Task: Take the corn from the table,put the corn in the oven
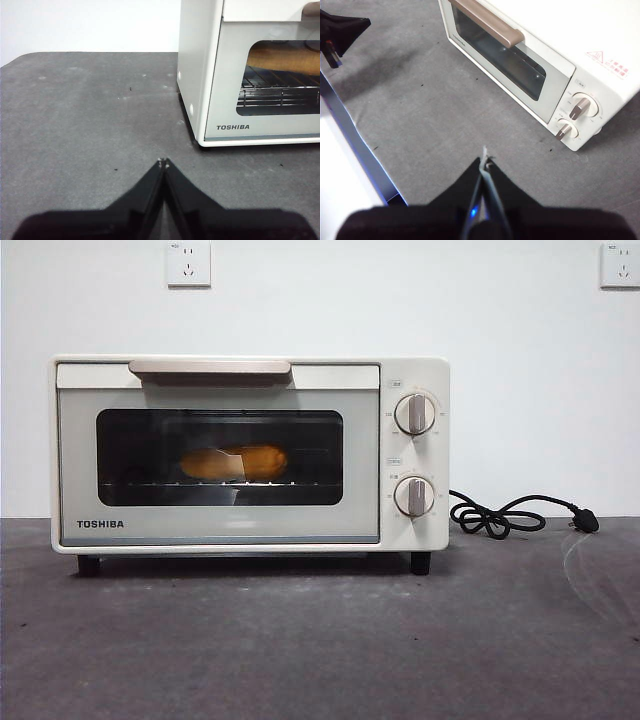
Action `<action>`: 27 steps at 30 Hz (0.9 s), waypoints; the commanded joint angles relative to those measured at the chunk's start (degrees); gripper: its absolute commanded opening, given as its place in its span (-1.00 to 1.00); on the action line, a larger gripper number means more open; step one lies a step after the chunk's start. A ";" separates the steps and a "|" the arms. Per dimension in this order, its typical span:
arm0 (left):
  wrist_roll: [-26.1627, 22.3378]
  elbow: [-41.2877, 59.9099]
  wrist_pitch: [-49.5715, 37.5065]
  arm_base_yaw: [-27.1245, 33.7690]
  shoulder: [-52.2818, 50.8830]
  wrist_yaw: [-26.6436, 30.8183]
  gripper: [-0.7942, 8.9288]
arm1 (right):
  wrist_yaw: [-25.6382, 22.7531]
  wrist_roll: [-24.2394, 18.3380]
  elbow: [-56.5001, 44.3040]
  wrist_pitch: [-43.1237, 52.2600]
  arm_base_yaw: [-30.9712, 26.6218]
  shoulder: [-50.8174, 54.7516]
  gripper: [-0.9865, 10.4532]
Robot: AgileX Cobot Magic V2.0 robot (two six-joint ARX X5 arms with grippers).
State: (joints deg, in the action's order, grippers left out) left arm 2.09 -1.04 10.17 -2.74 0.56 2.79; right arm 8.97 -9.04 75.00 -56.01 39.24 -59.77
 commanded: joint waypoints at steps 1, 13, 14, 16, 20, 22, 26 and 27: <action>-0.68 0.42 -0.74 0.17 0.39 -0.20 -0.84 | -0.04 -0.20 -0.15 0.35 0.00 -0.09 -0.83; -0.68 0.42 -0.74 0.17 2.08 -0.20 -0.84 | -0.04 -0.20 -0.15 0.35 0.00 -0.09 -0.83; -0.68 0.42 -0.74 0.17 2.23 -0.20 -0.84 | -0.04 -0.20 -0.15 0.35 0.00 -0.09 -0.83; -0.68 0.42 -0.76 0.17 2.58 -0.20 -0.84 | -0.04 -0.20 -0.15 0.35 0.02 -0.09 -0.83; -0.68 0.42 -0.74 0.17 3.28 -0.20 -0.84 | -0.28 -0.70 -0.15 0.42 0.00 0.07 -0.83; -0.68 0.42 -0.76 0.17 3.56 -0.20 -0.84 | -2.38 -3.98 -0.15 0.28 -1.11 0.35 -0.83; -0.68 0.42 -0.74 0.17 4.07 -0.20 -0.84 | -1.77 -10.38 -0.96 2.73 -8.13 1.27 -0.83; -0.68 0.42 -0.74 0.17 4.09 -0.20 -0.84 | 0.13 -10.49 -1.60 4.76 -10.88 1.79 -0.83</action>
State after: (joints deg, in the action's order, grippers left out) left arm 2.07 -1.04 9.98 -2.74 4.60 2.79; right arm 8.01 -16.73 74.28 -52.77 30.52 -58.57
